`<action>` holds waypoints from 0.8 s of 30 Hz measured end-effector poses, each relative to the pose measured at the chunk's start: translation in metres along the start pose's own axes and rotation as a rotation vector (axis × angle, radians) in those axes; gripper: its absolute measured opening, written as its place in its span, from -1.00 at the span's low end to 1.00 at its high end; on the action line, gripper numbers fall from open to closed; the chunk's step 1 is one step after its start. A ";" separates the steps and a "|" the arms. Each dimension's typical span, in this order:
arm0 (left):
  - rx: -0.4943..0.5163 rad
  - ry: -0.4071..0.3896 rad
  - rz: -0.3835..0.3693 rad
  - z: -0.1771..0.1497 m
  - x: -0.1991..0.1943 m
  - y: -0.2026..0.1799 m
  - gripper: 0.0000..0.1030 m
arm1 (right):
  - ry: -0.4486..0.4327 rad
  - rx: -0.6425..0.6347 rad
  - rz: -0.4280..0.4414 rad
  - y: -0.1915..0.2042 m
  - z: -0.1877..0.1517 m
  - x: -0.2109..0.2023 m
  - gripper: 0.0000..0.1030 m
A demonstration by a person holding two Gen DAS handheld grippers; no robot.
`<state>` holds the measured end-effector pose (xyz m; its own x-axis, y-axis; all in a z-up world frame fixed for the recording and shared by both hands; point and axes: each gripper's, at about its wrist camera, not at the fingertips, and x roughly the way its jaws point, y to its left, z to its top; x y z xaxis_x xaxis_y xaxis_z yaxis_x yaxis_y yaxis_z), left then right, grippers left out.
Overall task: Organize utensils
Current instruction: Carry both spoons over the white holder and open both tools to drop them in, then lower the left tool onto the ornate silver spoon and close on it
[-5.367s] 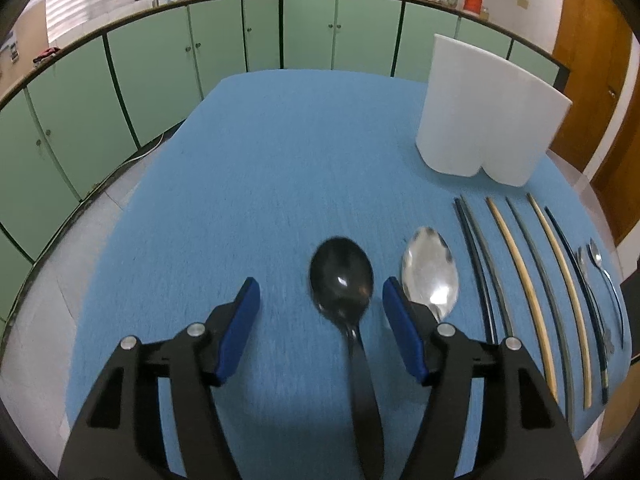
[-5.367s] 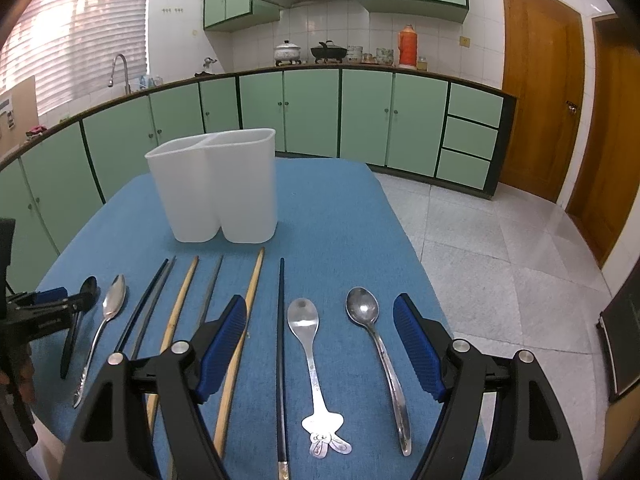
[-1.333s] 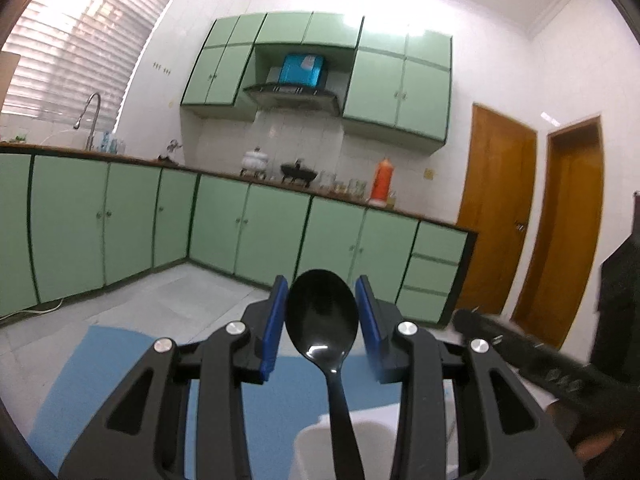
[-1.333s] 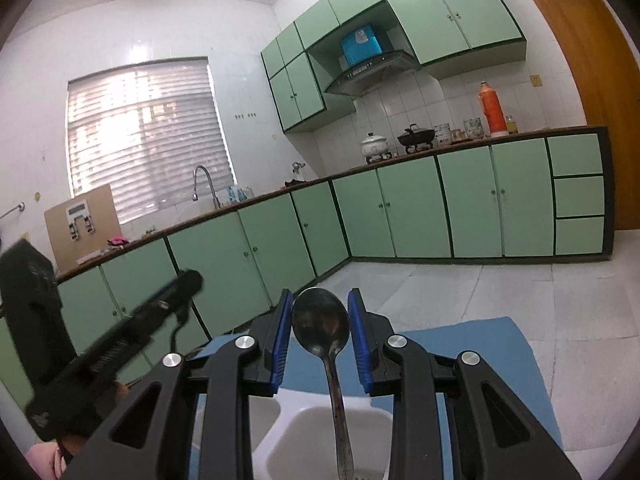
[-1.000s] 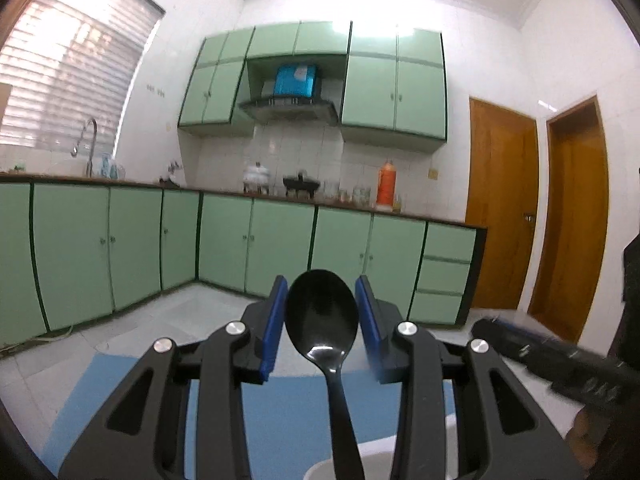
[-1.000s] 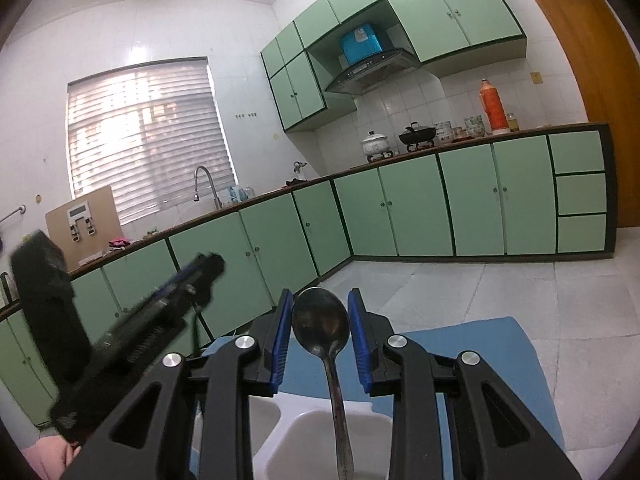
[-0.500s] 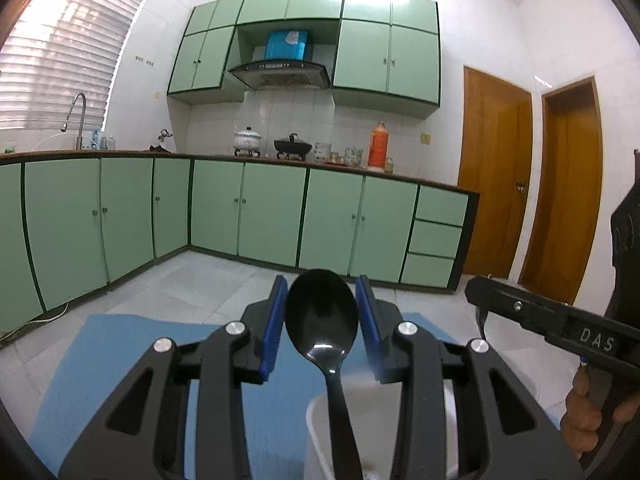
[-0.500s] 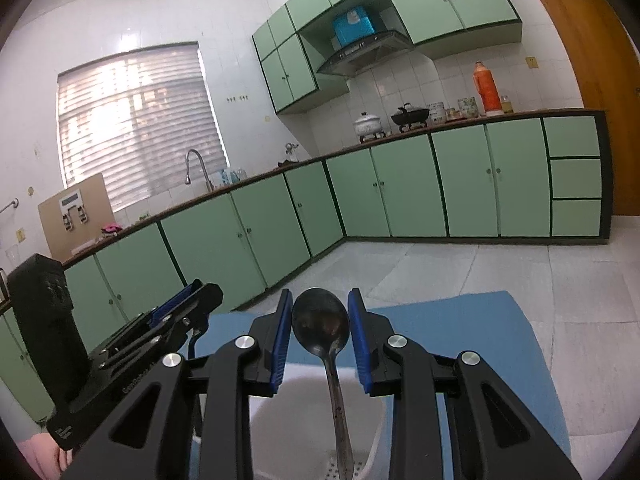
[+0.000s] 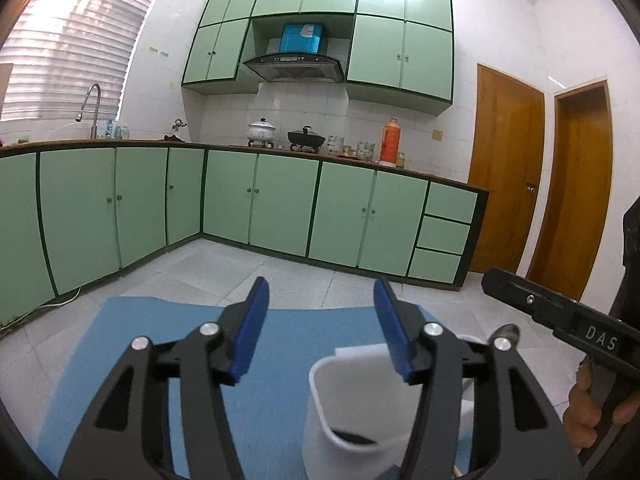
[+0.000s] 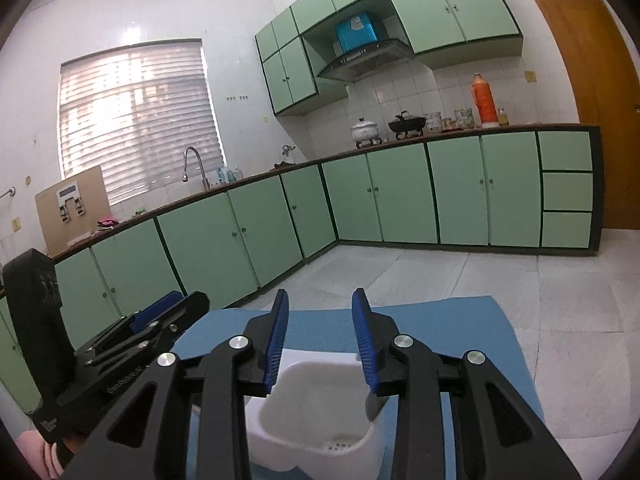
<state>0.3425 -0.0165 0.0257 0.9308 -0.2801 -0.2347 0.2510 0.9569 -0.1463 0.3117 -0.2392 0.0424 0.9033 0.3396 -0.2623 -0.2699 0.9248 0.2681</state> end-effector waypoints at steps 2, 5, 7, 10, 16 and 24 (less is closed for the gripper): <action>-0.006 0.000 0.006 0.003 -0.015 0.000 0.25 | -0.014 -0.001 -0.001 0.000 0.001 -0.014 -0.27; 0.000 0.025 0.034 0.003 -0.037 -0.001 0.45 | -0.017 -0.015 -0.022 0.004 -0.002 -0.034 -0.17; 0.012 0.059 0.058 0.000 -0.051 0.000 0.60 | -0.006 -0.034 -0.041 0.005 -0.008 -0.047 -0.07; -0.008 0.113 0.069 -0.009 -0.069 0.009 0.68 | 0.039 -0.053 -0.084 0.002 -0.021 -0.064 0.05; -0.071 0.293 0.121 -0.046 -0.087 0.031 0.73 | 0.163 -0.056 -0.140 -0.010 -0.056 -0.085 0.18; -0.053 0.480 0.176 -0.094 -0.090 0.033 0.73 | 0.249 -0.081 -0.176 -0.009 -0.088 -0.101 0.22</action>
<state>0.2421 0.0328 -0.0480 0.7276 -0.1306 -0.6734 0.0756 0.9910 -0.1106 0.1934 -0.2670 -0.0154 0.8318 0.1957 -0.5194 -0.1515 0.9803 0.1268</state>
